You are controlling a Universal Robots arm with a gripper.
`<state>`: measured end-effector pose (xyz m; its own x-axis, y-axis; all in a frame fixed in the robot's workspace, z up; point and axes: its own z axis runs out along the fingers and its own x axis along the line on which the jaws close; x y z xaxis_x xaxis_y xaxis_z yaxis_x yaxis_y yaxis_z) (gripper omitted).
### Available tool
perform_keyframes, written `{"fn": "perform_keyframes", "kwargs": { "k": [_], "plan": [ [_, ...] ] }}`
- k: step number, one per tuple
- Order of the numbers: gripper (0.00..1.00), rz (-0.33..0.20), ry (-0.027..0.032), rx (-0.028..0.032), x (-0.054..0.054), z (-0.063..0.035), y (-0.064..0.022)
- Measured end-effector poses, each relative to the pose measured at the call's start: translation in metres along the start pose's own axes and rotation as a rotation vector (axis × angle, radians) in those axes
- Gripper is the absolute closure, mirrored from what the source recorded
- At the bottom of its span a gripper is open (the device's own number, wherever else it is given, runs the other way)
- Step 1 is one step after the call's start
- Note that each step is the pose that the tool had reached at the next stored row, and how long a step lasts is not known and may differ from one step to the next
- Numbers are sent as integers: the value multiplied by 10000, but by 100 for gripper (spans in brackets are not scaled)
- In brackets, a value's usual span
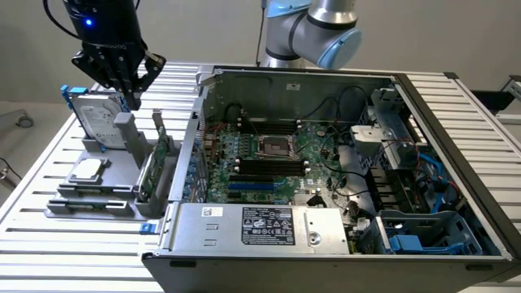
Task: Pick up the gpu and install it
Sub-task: 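Reach for the gpu, then pick up the gpu and move the gpu toward the slot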
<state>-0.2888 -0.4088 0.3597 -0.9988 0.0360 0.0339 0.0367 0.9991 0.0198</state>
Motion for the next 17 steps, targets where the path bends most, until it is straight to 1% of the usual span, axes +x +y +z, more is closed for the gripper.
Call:
{"fn": "perform_keyframes", "kwargs": {
  "k": [13, 15, 17],
  "plan": [
    [89, 12, 0, -1, 0, -1, 0],
    [88, 13, 0, -2, 1, 0, 0],
    [76, 15, 0, -2, 1, 0, 0]
  ]
}}
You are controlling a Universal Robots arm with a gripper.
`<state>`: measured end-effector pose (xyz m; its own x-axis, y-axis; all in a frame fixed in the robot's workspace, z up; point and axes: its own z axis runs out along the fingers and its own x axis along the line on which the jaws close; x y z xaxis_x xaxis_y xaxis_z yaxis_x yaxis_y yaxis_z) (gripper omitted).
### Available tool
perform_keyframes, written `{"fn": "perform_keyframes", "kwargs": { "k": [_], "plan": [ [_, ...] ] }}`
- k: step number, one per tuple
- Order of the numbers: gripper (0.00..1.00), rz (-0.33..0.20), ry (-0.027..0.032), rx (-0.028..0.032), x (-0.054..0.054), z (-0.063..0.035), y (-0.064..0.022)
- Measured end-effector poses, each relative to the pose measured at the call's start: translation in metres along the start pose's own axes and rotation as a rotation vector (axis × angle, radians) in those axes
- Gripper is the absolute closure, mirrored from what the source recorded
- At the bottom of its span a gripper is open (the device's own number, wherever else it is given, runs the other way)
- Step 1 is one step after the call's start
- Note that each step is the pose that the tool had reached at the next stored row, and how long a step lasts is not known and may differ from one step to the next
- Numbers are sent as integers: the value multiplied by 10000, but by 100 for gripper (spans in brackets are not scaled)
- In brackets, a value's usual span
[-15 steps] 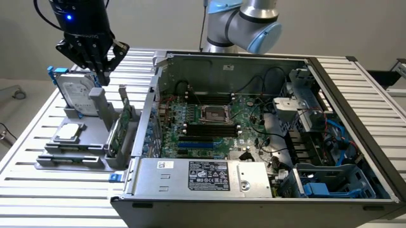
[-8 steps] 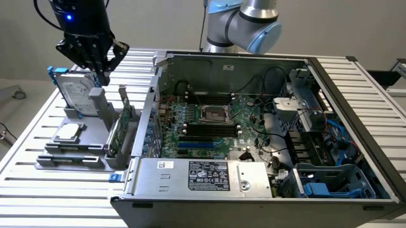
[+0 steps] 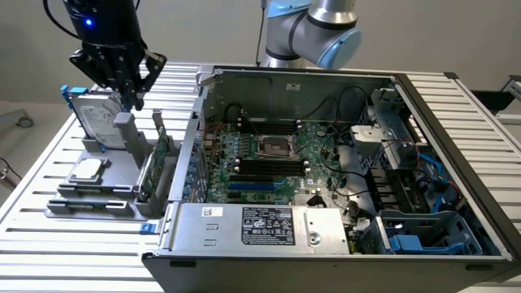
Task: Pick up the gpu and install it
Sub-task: 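Pick up the gpu and move the gpu toward the slot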
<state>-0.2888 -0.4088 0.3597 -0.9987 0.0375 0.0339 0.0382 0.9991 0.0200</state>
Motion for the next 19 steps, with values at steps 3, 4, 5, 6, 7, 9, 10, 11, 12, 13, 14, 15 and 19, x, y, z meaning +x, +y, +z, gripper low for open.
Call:
{"fn": "perform_keyframes", "kwargs": {
  "k": [3, 4, 5, 6, 7, 9, 10, 11, 12, 13, 14, 15, 19],
  "plan": [
    [70, 0, 0, 0, 7, 5, -3],
    [64, 0, 1, 1, 16, 22, -11],
    [64, -1, 0, 0, 26, 40, -20],
    [64, -1, 0, 0, 36, 59, -30],
    [64, 0, 0, 1, 42, 77, -45],
    [64, 1, 15, 2, 41, 111, -93],
    [64, -1, 24, 2, 39, 129, -122],
    [64, -1, 37, 3, 38, 146, -154],
    [64, -2, 49, 3, 36, 165, -186],
    [64, -5, 58, 2, 34, 182, -215],
    [64, -9, 64, 3, 33, 200, -242],
    [64, -16, 67, 3, 31, 217, -266],
    [62, -59, 69, 4, 25, 289, -351]
  ]
}}
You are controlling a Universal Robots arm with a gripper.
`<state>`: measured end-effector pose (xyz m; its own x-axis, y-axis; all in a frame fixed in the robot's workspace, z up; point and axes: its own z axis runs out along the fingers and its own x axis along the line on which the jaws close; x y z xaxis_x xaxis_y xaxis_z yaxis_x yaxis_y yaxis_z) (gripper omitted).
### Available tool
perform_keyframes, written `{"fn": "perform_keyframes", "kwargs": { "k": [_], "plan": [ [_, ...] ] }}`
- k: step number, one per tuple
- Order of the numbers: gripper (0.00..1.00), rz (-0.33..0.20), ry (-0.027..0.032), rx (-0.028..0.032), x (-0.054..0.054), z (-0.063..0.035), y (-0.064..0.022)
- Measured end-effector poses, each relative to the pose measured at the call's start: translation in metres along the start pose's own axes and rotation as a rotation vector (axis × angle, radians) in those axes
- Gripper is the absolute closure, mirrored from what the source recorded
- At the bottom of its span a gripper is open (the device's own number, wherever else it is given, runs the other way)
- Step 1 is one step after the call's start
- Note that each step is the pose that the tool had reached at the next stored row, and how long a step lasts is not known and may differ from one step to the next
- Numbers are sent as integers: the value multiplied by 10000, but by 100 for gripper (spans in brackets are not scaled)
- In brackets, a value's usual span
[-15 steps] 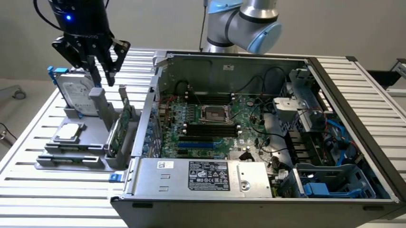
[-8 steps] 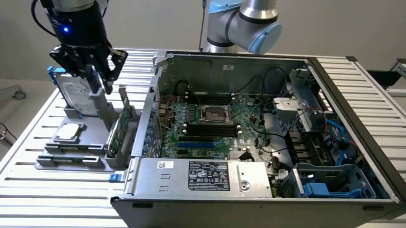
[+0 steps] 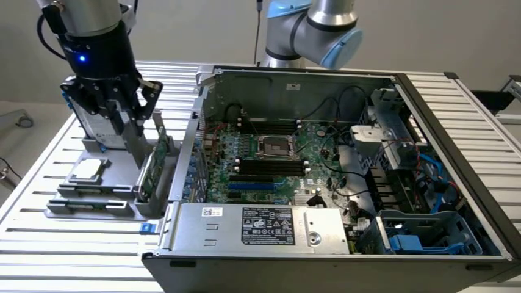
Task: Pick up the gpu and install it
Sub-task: 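Pick up the gpu and move the gpu toward the slot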
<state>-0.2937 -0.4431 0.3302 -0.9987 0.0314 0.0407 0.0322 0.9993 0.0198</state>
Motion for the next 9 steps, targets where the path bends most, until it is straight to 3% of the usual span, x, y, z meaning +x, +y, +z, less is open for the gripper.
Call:
{"fn": "perform_keyframes", "kwargs": {
  "k": [1, 2, 9],
  "plan": [
    [62, -9, 0, 0, -1, 18, -17],
    [56, -20, -2, -1, -2, 37, -26],
    [56, -151, 3, 11, -71, 160, -33]
  ]
}}
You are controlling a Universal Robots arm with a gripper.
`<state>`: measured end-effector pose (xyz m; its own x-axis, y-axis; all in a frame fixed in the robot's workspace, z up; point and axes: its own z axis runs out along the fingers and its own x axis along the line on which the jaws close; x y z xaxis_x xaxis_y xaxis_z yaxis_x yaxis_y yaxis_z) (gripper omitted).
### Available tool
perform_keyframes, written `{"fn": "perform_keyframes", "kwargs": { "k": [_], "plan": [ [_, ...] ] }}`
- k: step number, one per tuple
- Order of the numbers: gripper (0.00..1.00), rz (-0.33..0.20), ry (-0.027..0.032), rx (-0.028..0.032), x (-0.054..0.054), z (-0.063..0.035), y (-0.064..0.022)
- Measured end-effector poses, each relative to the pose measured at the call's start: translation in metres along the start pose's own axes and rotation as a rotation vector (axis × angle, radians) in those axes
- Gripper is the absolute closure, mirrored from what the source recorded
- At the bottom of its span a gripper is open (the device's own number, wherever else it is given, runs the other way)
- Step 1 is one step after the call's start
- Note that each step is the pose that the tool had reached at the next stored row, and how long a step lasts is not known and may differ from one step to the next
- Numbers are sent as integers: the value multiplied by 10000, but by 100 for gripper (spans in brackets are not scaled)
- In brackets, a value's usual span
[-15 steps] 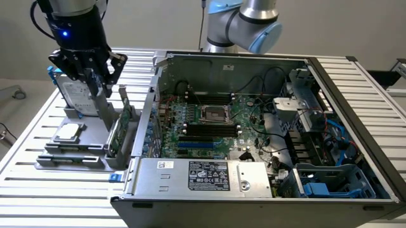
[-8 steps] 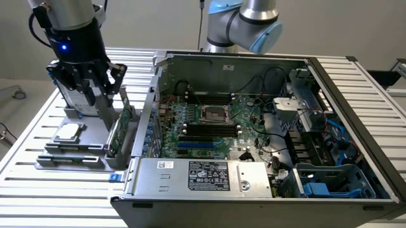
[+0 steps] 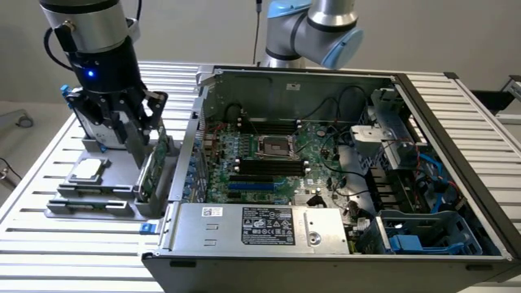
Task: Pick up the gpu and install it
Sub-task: 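Pick up the gpu and move the gpu toward the slot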
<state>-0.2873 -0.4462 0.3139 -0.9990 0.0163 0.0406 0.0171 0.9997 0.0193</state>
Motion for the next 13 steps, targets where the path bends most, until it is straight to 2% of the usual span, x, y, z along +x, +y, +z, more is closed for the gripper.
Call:
{"fn": "perform_keyframes", "kwargs": {
  "k": [5, 13],
  "plan": [
    [56, -33, 0, 4, -78, 89, 9],
    [56, -32, 1, 5, -89, 234, 98]
  ]
}}
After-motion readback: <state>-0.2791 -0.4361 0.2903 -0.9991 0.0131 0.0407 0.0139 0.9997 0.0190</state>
